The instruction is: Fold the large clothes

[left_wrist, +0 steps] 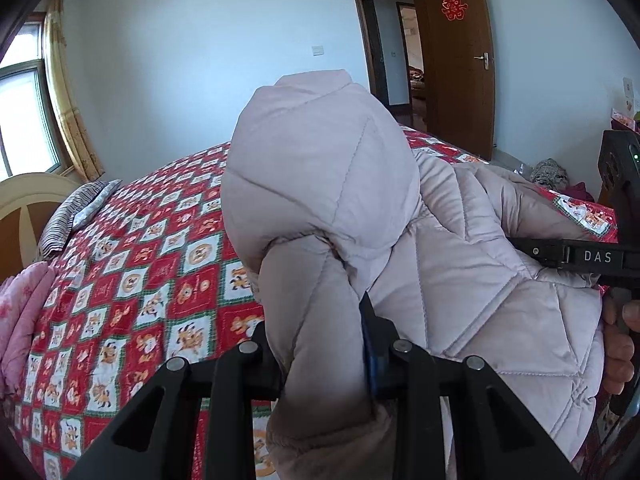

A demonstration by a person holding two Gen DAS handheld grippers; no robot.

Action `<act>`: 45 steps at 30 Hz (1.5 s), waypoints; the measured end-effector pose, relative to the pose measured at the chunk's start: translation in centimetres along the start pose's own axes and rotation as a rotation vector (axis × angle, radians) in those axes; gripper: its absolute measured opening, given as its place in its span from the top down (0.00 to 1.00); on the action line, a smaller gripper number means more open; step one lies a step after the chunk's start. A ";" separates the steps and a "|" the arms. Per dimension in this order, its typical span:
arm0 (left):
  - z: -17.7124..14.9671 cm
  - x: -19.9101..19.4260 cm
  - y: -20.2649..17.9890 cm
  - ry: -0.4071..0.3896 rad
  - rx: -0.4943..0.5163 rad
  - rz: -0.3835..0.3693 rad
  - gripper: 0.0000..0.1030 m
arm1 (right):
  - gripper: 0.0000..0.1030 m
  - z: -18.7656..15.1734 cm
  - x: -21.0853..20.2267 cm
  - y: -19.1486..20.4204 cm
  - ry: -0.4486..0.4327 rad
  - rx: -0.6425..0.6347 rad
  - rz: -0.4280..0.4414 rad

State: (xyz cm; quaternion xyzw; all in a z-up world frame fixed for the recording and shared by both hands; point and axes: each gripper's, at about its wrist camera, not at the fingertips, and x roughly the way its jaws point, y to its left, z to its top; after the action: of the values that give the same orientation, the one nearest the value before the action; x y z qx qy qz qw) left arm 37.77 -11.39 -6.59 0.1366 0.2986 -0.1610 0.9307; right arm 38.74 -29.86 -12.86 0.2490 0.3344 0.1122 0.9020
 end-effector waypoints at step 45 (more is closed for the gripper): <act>-16.1 -12.3 23.8 0.066 -0.285 0.269 0.71 | 0.73 -9.3 12.5 23.8 0.270 -0.286 0.249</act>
State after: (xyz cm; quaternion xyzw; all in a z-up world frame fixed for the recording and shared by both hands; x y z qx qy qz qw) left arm 29.12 18.63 -8.04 0.0471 0.3279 0.0132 0.9435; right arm 41.18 -1.48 -13.28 0.1405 0.3995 0.3013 0.8543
